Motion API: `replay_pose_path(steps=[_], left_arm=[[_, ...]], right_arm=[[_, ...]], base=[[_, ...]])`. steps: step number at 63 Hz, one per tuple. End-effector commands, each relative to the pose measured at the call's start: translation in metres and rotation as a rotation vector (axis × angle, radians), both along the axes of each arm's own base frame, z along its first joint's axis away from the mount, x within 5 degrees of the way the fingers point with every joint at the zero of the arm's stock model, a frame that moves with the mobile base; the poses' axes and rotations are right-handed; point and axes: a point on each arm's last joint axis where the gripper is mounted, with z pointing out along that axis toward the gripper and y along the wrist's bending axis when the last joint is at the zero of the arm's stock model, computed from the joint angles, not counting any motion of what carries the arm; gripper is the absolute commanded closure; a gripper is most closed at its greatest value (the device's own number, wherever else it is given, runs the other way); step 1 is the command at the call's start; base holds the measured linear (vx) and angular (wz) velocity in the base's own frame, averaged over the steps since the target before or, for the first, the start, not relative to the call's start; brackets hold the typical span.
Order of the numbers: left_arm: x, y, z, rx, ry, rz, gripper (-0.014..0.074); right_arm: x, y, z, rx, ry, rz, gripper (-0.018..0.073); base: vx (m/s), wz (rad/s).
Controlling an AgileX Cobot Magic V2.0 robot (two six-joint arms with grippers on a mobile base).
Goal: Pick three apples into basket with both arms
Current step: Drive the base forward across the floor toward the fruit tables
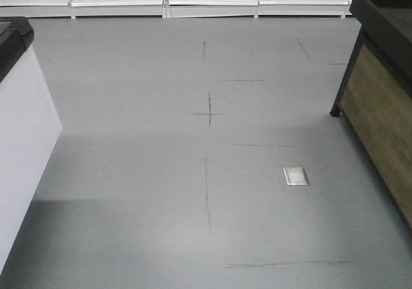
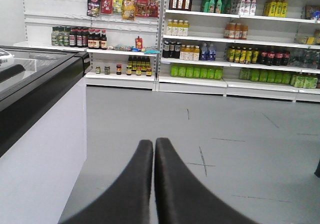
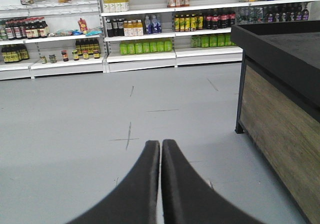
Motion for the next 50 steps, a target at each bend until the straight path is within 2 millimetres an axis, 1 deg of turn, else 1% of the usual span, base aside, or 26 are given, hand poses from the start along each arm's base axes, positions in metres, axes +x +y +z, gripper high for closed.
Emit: replay_pose_path(steps=[1, 21, 50], left_arm=[[-0.001, 0.0003, 0.0039, -0.004, -0.075, 0.004, 0.0603], [-0.001, 0.0003, 0.0039, -0.004, -0.075, 0.004, 0.0603], [-0.001, 0.0002, 0.0039, -0.004, -0.075, 0.003, 0.0603]], right_arm=[[-0.0001, 0.0001, 0.003, -0.015, -0.077, -0.001, 0.0564], [-0.0001, 0.0001, 0.003, -0.015, -0.077, -0.001, 0.0564], [-0.0001, 0.0001, 0.003, -0.015, -0.077, -0.001, 0.0564]], base=[[0.13, -0.06], [0.12, -0.04], [0.13, 0.1]])
